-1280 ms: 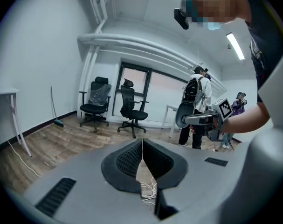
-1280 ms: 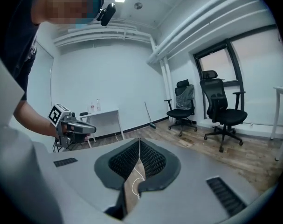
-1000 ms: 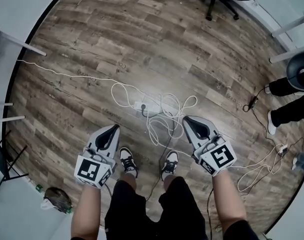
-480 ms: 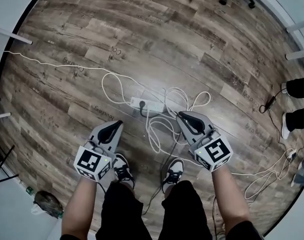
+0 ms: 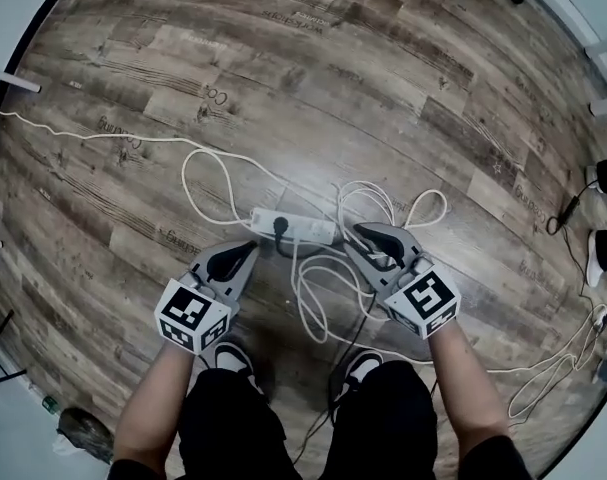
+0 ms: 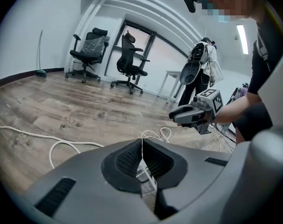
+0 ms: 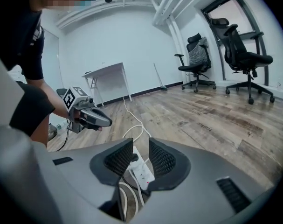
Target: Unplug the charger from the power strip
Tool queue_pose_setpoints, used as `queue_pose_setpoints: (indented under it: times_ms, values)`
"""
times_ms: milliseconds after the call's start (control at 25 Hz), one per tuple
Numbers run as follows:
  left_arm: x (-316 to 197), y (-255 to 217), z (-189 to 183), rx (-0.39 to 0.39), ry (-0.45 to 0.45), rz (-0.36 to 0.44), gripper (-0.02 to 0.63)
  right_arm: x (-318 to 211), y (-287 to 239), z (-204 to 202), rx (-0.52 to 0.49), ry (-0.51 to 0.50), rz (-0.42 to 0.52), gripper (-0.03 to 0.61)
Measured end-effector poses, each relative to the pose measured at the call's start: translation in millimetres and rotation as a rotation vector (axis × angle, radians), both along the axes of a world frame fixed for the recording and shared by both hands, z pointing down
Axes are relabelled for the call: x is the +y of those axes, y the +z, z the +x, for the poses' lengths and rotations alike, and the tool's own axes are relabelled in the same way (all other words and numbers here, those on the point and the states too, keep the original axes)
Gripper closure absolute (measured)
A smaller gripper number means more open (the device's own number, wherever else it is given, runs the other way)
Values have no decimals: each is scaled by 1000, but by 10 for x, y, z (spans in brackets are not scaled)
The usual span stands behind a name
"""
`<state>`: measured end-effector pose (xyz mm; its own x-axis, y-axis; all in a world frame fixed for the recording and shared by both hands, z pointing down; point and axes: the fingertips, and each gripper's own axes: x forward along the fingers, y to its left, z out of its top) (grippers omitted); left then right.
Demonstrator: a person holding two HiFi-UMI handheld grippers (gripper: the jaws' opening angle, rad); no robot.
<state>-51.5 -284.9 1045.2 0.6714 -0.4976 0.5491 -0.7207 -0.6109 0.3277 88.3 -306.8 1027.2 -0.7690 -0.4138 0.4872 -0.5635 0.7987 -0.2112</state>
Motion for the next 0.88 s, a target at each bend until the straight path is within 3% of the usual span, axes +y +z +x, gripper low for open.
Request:
queue_pose_setpoints:
  times_ms: [320,560,880]
  values:
    - [-3,910,214,-33,135,-57,589,149,1058,-227,149,-208,-27,396]
    - [-98,1274,303,-34,159,-122,589,126,1591,-405,296,-325,-37,370]
    - [-182,1508,374,-46,146,-171,589,148,1919,-530,384,-428,-53,373]
